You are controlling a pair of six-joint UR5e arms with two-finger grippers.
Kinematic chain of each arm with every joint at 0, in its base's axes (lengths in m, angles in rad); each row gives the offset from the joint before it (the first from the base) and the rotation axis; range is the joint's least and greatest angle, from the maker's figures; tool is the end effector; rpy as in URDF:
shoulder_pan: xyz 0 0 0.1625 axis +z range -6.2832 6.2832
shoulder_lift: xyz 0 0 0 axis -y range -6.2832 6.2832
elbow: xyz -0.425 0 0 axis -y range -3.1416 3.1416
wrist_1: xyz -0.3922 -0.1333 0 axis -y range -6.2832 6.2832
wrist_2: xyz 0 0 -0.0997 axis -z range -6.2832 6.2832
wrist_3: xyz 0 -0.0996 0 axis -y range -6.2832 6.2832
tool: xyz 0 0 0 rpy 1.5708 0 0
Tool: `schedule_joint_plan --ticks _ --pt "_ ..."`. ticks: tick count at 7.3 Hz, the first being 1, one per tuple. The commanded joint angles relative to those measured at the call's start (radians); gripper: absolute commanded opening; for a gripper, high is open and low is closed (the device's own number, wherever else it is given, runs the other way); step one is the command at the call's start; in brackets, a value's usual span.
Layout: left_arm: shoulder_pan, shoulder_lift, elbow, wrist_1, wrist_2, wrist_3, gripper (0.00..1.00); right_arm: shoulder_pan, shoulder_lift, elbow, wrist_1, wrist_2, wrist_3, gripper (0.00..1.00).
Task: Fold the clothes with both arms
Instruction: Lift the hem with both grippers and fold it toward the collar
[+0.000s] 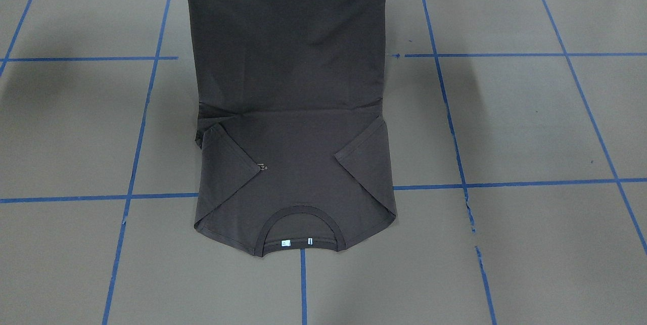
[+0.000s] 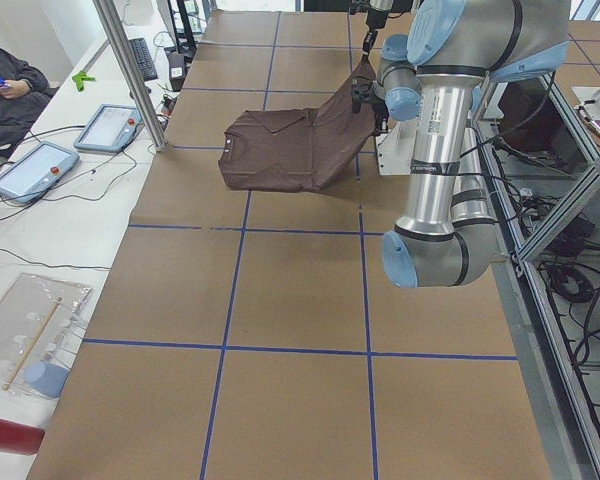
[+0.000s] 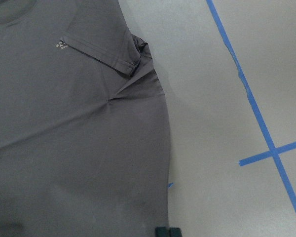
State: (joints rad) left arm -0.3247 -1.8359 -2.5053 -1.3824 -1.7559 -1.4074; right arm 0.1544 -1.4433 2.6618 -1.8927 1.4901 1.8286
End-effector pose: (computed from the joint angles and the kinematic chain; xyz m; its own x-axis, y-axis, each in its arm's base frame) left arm 0.3325 -0.2332 0.1746 0.5234 -0.0075 -0.8521 0.0817 0.9958 0.0415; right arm -0.3035 -0.1903 0.2000 0.5415 0.3415 0.7682 -0.3657 0.9185 -0.1505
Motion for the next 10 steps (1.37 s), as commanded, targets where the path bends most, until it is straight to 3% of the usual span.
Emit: schedule_joint_plan --ticks 1,3,5,8,10 --pt "-0.214 -0.126 0.173 0.008 -0.032 0.170 0.00 0.233 0.160 -0.168 -0.003 0.111 -0.131 0.00" --pt "-0.351 -0.230 0.360 0.000 -0.042 0.298 0.00 0.389 0.283 -0.372 0.007 0.168 -0.231 0.00" --pt "-0.416 -0.322 0.535 -0.035 -0.037 0.361 0.00 0.496 0.361 -0.532 0.021 0.179 -0.290 0.00" --pt "-0.448 -0.353 0.762 -0.228 -0.031 0.407 0.00 0.560 0.391 -0.816 0.297 0.179 -0.314 0.00" --pt "-0.448 -0.373 0.917 -0.358 0.004 0.410 0.00 0.577 0.424 -0.952 0.366 0.179 -0.336 0.00"
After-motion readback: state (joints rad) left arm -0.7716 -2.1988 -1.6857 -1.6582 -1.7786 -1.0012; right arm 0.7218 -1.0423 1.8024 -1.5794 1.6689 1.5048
